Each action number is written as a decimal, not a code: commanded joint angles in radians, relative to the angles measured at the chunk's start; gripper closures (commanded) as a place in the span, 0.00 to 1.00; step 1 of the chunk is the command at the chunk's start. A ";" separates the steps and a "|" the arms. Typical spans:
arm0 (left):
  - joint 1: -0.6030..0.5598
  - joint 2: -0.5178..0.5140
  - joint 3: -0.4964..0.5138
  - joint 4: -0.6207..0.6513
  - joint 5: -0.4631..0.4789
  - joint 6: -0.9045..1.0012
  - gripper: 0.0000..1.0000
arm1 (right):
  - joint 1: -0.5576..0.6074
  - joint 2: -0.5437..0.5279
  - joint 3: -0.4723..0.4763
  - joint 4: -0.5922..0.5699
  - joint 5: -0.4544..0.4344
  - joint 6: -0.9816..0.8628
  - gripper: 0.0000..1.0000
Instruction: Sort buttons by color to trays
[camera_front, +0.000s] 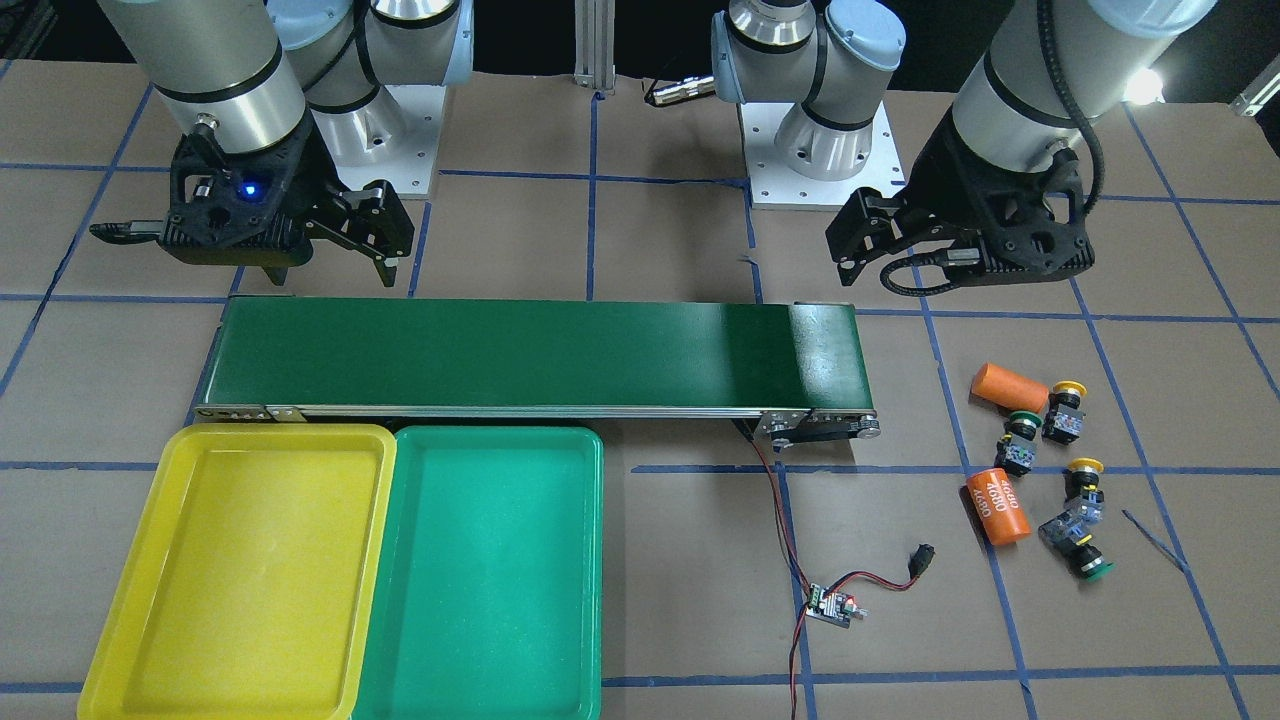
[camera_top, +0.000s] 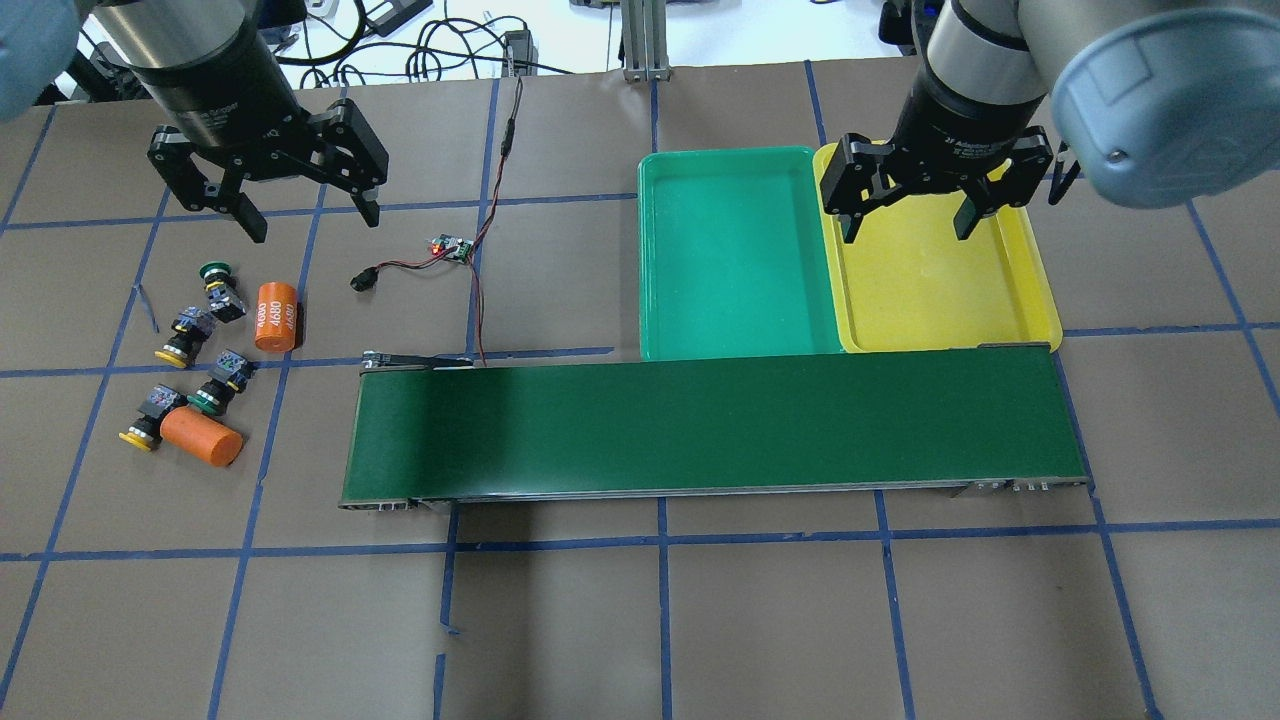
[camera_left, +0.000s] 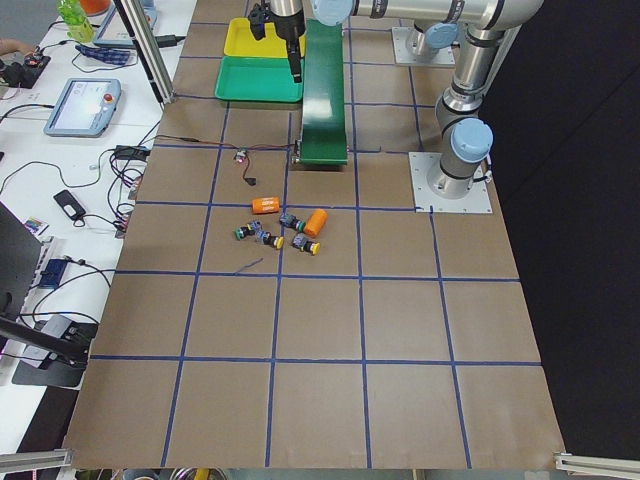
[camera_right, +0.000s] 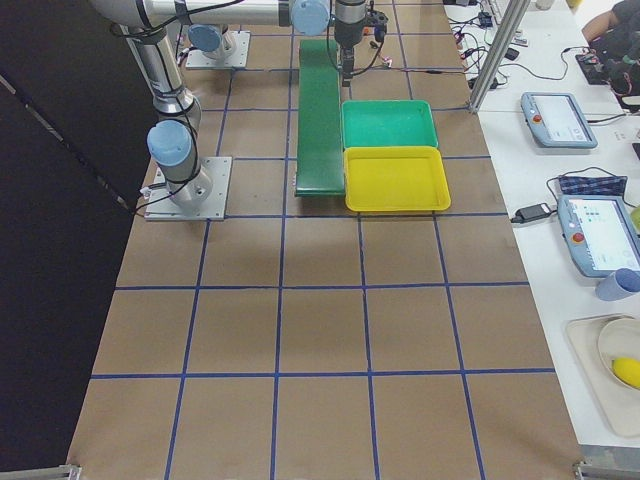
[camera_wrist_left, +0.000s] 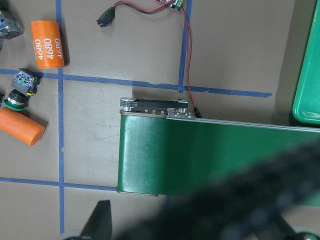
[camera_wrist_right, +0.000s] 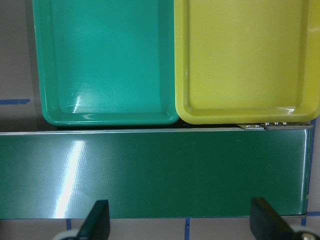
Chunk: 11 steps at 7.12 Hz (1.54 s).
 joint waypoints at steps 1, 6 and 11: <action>0.004 -0.007 -0.004 0.003 0.000 0.009 0.00 | -0.001 0.000 0.000 0.000 0.000 0.000 0.00; 0.202 -0.181 -0.095 0.292 0.008 0.453 0.00 | -0.001 0.000 0.000 0.000 0.000 0.000 0.00; 0.313 -0.254 -0.208 0.525 0.012 1.153 0.00 | 0.001 0.000 0.000 0.000 0.000 0.000 0.00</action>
